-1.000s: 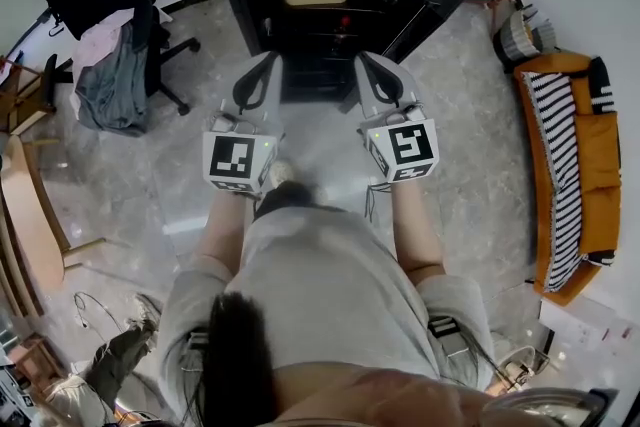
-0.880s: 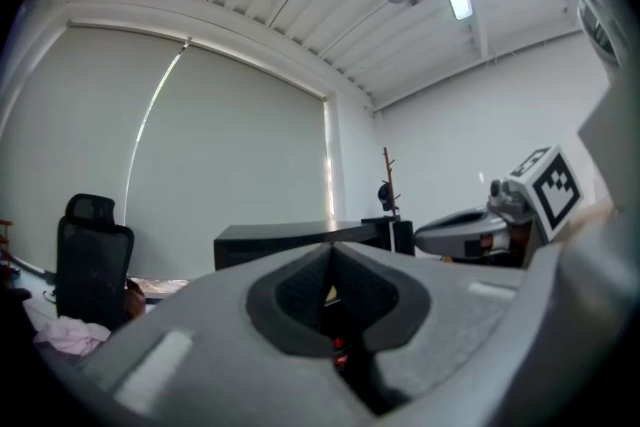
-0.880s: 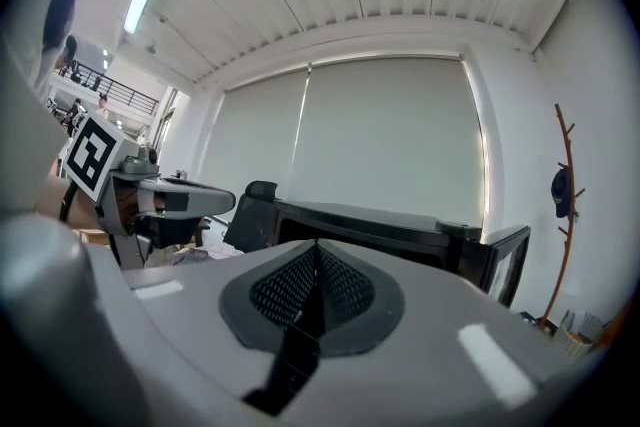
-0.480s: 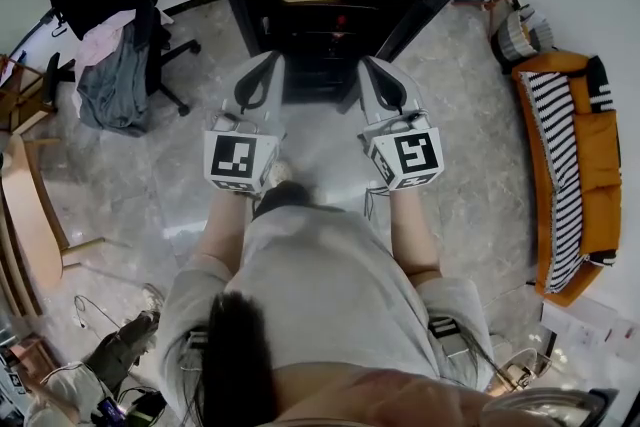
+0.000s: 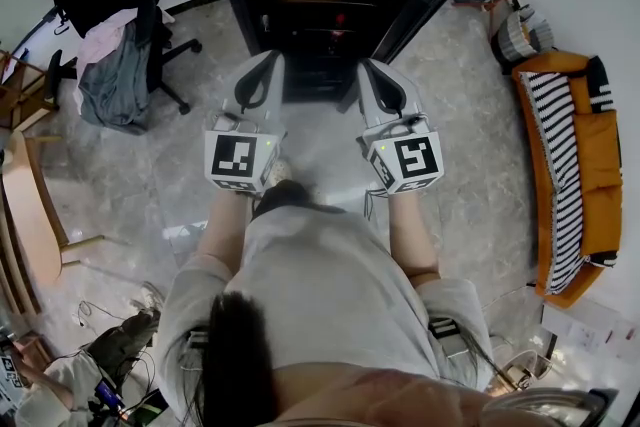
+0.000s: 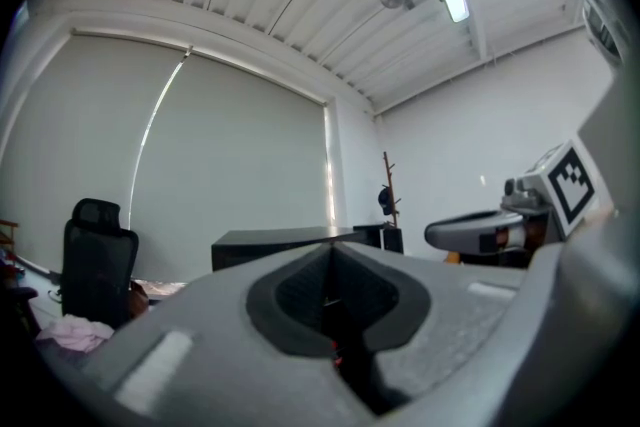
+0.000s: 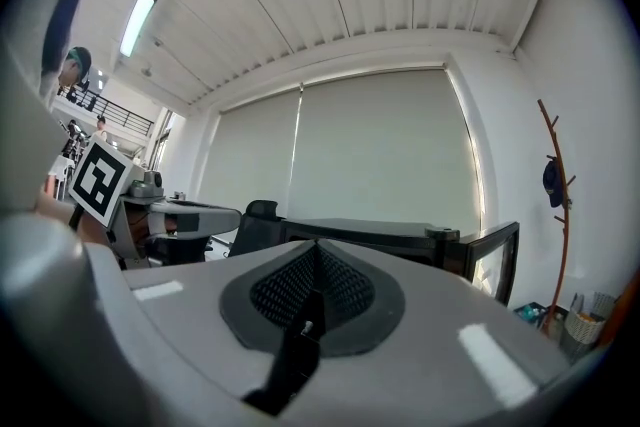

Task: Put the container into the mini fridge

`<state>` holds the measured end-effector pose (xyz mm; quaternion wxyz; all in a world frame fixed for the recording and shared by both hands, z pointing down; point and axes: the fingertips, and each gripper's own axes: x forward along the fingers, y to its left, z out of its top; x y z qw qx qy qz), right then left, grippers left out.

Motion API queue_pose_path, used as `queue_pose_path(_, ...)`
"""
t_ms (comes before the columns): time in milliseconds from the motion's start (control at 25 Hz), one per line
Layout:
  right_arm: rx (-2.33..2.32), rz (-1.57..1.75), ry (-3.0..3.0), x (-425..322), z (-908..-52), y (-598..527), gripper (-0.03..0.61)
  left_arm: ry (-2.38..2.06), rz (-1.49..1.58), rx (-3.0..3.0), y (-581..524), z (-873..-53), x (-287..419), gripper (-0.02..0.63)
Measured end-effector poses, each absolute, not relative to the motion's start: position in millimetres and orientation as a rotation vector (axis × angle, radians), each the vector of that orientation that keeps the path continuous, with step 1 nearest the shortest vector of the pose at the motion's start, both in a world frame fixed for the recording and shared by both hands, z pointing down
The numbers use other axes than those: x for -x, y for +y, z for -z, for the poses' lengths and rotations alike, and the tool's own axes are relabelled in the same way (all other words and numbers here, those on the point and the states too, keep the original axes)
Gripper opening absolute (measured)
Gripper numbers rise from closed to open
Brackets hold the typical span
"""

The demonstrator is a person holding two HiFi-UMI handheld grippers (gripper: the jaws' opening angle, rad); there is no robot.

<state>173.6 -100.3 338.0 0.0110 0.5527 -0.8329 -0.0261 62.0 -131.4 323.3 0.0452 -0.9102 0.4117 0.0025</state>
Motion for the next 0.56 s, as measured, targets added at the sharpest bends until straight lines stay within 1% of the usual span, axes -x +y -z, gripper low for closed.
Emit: queue_pose_path(560, -1.712, 0.086, -2.637, -167.7, -332.6, -90.4, -0.003, 1.279, -0.015, 2.772, -122.2, -318.6, -58.0, 0.002)
